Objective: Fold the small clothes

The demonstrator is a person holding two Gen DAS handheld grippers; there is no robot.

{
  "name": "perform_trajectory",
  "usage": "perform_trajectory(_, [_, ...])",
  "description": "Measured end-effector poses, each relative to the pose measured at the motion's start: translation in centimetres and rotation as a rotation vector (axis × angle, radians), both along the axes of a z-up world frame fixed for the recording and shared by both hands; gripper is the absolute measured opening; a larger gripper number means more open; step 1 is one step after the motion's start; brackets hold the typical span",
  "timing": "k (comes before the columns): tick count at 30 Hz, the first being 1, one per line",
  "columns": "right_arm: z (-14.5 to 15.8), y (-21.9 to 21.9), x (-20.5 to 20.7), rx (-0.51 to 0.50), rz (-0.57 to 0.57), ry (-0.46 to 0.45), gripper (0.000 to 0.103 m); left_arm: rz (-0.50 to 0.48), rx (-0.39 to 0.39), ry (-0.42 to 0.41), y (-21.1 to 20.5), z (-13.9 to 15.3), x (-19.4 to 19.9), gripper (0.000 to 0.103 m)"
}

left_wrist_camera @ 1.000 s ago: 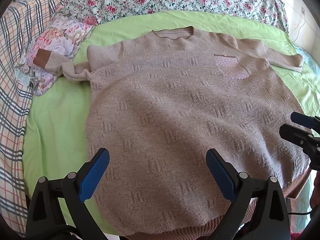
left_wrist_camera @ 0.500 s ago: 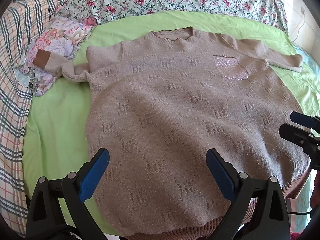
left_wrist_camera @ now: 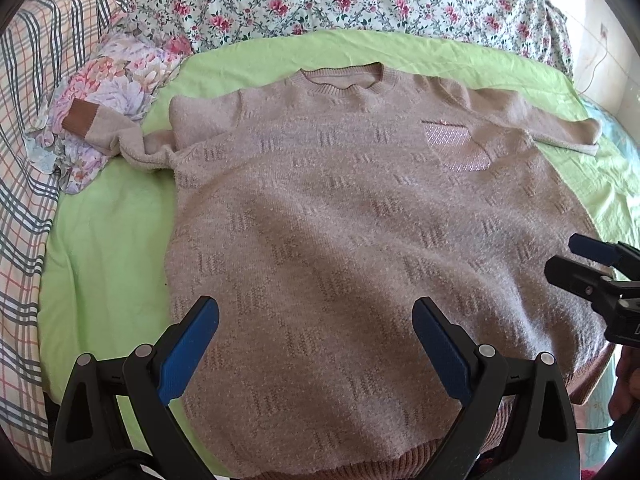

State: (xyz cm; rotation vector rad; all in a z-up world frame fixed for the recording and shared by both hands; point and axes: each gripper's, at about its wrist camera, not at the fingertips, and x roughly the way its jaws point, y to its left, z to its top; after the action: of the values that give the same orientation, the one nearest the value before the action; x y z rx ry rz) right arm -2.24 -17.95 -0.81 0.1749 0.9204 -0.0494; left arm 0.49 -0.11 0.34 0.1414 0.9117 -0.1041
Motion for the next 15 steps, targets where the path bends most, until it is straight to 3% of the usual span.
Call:
perform_trajectory(2, [-0.3,0.0,0.2,-0.009,-0.001,0.031,0.084,-0.003,-0.001,-0.001,-0.1,0.0,0.1,0.098])
perform_trajectory(7, [-0.3,-0.4,-0.3,0.056,-0.002,-0.075,0.084,-0.006,0.005,0.011,-0.4,-0.1,0.7,0.098])
perform_trajectory(12, [0.0,-2.0,-0.6,0.086,-0.051,-0.067,0.084,-0.01,-0.009,0.023,-0.3,-0.1,1.6,0.098])
perform_trajectory(15, [0.2,-4.0,-1.0,0.131,-0.087,-0.114,0.084,-0.007,0.006,0.017,-0.4,0.1,2.3,0.098])
